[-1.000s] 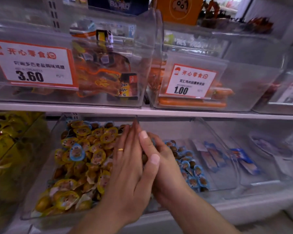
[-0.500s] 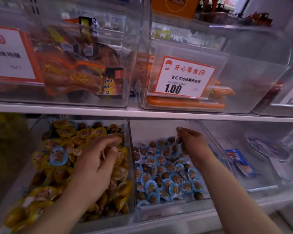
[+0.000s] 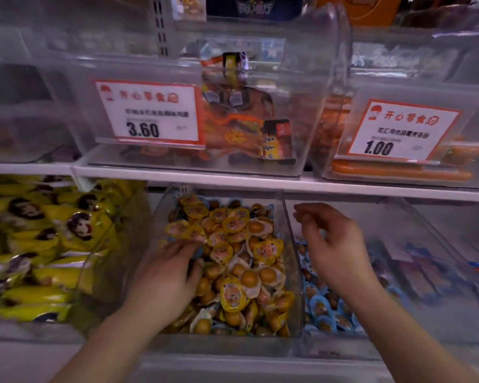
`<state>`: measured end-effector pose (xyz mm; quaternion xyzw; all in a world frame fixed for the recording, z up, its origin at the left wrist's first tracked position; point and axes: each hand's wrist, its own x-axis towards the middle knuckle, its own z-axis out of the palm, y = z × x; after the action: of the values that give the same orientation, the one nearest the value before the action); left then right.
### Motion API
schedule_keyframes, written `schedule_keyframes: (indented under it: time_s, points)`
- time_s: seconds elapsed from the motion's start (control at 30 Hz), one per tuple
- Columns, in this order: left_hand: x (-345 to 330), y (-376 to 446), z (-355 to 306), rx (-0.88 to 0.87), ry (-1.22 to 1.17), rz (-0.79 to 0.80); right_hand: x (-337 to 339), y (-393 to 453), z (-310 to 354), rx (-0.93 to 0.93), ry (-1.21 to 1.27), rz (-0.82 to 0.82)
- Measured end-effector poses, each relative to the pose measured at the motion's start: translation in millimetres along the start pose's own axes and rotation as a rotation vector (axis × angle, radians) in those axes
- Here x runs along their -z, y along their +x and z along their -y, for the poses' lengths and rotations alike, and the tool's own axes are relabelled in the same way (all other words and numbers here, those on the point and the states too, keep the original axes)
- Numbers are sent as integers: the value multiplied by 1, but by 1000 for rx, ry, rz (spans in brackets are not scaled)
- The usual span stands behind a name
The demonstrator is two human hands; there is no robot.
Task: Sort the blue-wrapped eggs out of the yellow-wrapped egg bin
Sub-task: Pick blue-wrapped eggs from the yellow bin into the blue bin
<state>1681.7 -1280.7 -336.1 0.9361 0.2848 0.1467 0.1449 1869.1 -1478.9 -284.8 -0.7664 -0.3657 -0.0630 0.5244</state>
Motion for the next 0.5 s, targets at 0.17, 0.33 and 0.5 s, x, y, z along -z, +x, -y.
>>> schedule_keyframes:
  time_s: [0.17,0.33,0.5]
  points:
    - [-1,-3,5,-8,-120,-68,-48,-24,37,289,-218,369]
    - [-5,-5,-2,29,-202,-78,-89,-1,39,178,-308,519]
    - [19,-16,-6,-118,-331,-260,-139,73,43,198,-522,606]
